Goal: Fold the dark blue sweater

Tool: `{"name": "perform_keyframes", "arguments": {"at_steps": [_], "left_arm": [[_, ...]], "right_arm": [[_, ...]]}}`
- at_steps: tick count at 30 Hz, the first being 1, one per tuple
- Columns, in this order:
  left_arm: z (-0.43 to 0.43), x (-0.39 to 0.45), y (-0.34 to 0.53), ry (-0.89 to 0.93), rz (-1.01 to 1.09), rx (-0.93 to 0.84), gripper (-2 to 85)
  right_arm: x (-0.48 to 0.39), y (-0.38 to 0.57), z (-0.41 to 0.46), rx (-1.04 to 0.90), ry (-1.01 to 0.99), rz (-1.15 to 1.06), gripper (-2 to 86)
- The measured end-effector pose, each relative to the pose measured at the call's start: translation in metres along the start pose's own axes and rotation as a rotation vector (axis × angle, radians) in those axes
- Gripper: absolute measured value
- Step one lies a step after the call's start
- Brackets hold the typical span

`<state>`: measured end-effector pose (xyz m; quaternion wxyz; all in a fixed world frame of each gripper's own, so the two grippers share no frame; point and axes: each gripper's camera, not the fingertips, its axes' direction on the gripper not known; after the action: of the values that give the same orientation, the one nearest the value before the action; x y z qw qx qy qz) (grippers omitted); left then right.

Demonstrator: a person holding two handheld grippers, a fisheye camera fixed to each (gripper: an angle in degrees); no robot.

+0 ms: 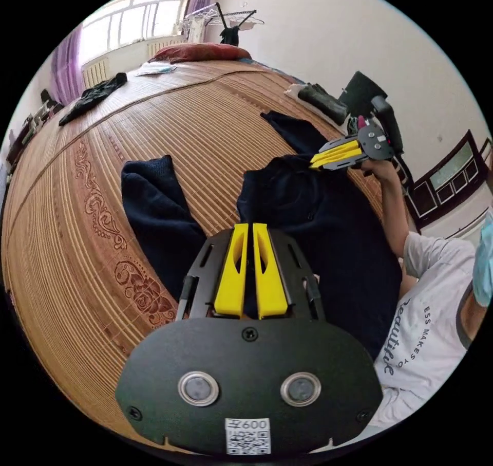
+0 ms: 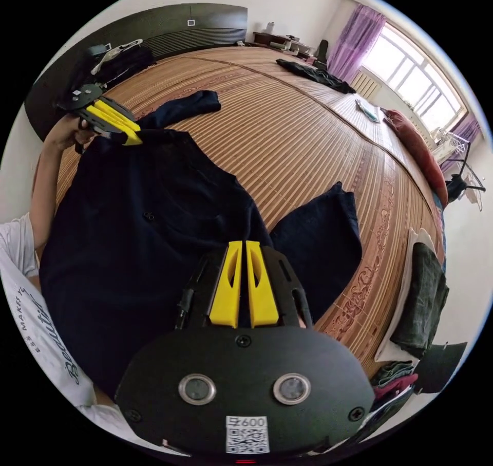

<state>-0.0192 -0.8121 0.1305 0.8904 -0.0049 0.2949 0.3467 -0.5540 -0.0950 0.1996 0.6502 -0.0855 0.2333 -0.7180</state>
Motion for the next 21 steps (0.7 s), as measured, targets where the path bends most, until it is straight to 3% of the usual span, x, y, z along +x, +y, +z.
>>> {"name": "perform_keyframes", "arguments": {"at_steps": [3, 5, 7, 11, 13, 15, 19, 21], "left_arm": [[-0.01, -0.037, 0.003, 0.033, -0.106, 0.081, 1.4], [-0.001, -0.055, 0.0, 0.067, -0.178, 0.068, 1.2], [0.023, -0.065, -0.01, -0.031, -0.205, 0.005, 0.9], [0.022, -0.07, -0.023, 0.032, -0.253, 0.06, 1.1], [-0.003, -0.065, -0.023, -0.106, -0.31, 0.202, 1.0], [-0.013, -0.054, -0.026, -0.228, -0.291, 0.234, 0.9], [0.031, -0.038, -0.05, -0.341, -0.118, 0.0, 0.6], [0.037, -0.03, -0.059, -0.453, -0.145, 0.044, 0.5]], "right_arm": [[0.024, -0.002, -0.007, 0.086, -0.087, 0.073, -0.9], [0.046, -0.005, -0.004, 0.142, -0.172, 0.182, -0.8], [0.054, -0.008, 0.0, 0.173, -0.218, 0.201, -0.8], [0.074, -0.01, -0.02, 0.227, -0.252, 0.278, 0.0], [0.085, -0.004, -0.039, 0.282, -0.202, 0.349, 1.2], [0.094, 0.001, -0.053, 0.293, -0.142, 0.398, 2.5], [0.091, -0.019, -0.029, 0.014, -0.07, 0.308, 0.6], [0.082, -0.028, -0.033, 0.056, -0.005, 0.299, -0.3]]}}
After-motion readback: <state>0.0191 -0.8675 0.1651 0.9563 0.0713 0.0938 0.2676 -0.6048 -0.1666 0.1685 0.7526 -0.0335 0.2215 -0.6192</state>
